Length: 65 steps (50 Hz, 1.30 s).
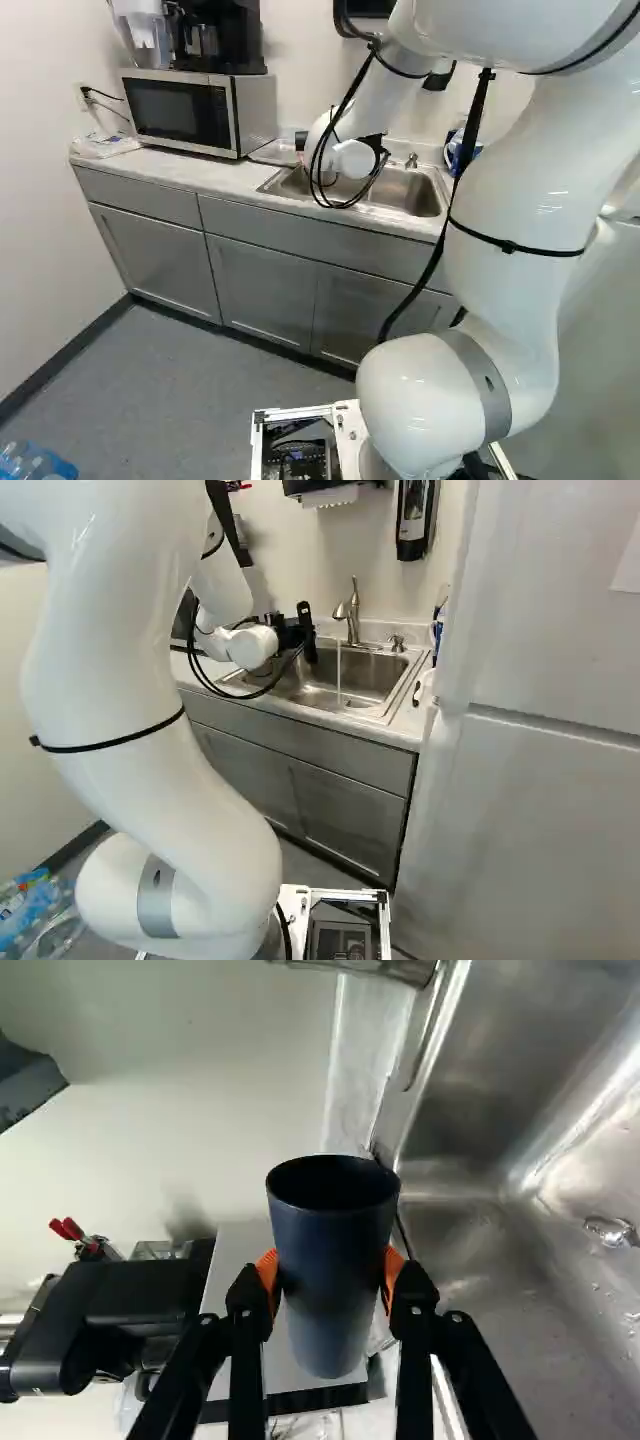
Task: Rinse the cup and place it in the tray
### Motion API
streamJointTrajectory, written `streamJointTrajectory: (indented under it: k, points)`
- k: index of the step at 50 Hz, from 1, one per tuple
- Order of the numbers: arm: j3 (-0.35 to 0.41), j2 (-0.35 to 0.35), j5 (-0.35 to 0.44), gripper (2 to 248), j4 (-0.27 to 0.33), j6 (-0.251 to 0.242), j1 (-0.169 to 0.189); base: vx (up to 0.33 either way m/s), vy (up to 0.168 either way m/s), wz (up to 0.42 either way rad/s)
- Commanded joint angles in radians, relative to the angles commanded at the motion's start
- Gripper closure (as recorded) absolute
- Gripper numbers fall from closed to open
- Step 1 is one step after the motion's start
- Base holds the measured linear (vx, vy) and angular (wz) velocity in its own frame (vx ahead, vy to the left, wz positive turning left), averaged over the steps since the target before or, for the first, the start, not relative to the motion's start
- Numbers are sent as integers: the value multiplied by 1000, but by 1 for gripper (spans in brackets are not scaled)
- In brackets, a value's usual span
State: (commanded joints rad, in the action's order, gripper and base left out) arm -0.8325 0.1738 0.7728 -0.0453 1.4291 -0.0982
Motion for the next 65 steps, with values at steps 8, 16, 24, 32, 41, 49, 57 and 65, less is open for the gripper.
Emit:
streamJointTrajectory:
  k: [8,16,24,32,41,49,57,65]
  points:
    - [0,0,0,130,0,-86,0,0,0,0]
    - [0,0,0,130,0,-169,0,0,0,0]
    - [0,0,0,130,0,-253,0,0,0,0]
    - [0,0,0,130,0,-337,0,0,0,0]
    - [0,0,0,130,0,-431,0,0,0,0]
    - [0,0,0,130,0,-516,0,0,0,0]
    - [0,0,0,130,0,-600,0,0,0,0]
    - [0,0,0,130,0,-684,0,0,0,0]
